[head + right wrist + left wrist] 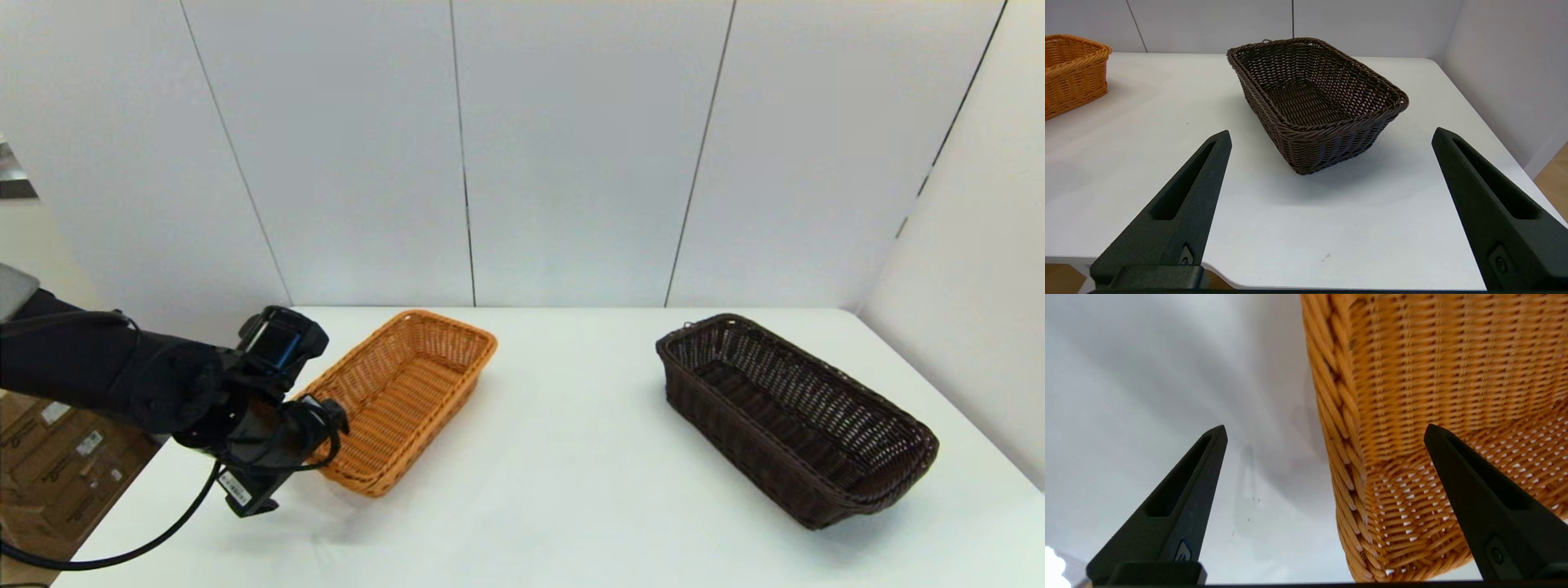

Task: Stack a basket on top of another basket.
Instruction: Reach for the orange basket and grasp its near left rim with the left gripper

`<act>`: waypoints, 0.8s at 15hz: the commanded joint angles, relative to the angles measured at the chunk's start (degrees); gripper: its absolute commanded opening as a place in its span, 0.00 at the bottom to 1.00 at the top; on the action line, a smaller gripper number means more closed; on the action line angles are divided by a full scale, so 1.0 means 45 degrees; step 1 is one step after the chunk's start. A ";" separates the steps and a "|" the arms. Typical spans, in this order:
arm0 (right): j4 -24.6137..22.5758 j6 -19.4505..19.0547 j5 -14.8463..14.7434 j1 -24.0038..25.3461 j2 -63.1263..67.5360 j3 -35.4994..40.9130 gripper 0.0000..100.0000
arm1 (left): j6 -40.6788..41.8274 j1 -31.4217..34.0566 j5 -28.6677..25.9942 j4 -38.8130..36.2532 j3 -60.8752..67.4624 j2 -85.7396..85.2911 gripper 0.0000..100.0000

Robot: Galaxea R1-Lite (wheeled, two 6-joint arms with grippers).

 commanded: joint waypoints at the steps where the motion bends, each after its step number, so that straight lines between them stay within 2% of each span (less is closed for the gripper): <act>1: -0.0004 0.0015 0.0004 0.0011 -0.0005 0.0000 1.00 | -0.0128 0.0181 -0.0306 0.0133 -0.0092 0.0036 1.00; 12: -0.0004 0.0015 0.0004 0.0011 -0.0005 0.0000 1.00 | -0.0108 0.0239 -0.0423 0.0172 -0.0229 0.0915 1.00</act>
